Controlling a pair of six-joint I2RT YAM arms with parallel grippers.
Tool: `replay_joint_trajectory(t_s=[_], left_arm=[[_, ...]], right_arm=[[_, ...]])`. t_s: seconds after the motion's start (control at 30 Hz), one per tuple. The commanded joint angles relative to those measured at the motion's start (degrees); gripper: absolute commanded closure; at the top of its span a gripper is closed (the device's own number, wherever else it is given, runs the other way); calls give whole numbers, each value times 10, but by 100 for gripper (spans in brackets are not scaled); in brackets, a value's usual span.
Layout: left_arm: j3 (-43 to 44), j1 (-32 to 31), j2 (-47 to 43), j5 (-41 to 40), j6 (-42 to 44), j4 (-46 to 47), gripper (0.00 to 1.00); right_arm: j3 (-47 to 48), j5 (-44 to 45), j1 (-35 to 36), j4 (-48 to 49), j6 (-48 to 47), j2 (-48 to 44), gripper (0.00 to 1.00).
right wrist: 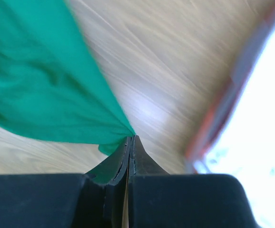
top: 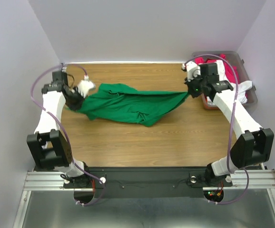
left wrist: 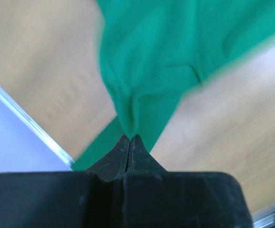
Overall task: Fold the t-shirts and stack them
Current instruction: Flatten the tshirt out
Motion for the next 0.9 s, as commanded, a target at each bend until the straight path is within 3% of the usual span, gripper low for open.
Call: replay_joint_trajectory(t_s=[0.0, 0.2, 0.33, 0.47, 0.5, 0.63, 0.87], left_arm=[[-179, 3, -118, -117, 173, -44, 100], [-379, 3, -184, -214, 225, 9, 100], [-413, 3, -179, -221, 228, 27, 100], [-332, 5, -149, -140, 177, 16, 61], [-278, 5, -127, -92, 162, 13, 58], [-157, 5, -52, 17, 76, 17, 53], [-41, -19, 98, 96, -93, 96, 52]], right_arm=[[-35, 6, -60, -30, -75, -1, 99], [-65, 16, -70, -29, -86, 19, 99], [-60, 13, -73, -29, -80, 52, 99], [-45, 0, -74, -29, -69, 70, 99], [-45, -1, -74, -29, -69, 72, 99], [-56, 5, -73, -30, -74, 66, 99], [-53, 4, -74, -32, -62, 70, 99]])
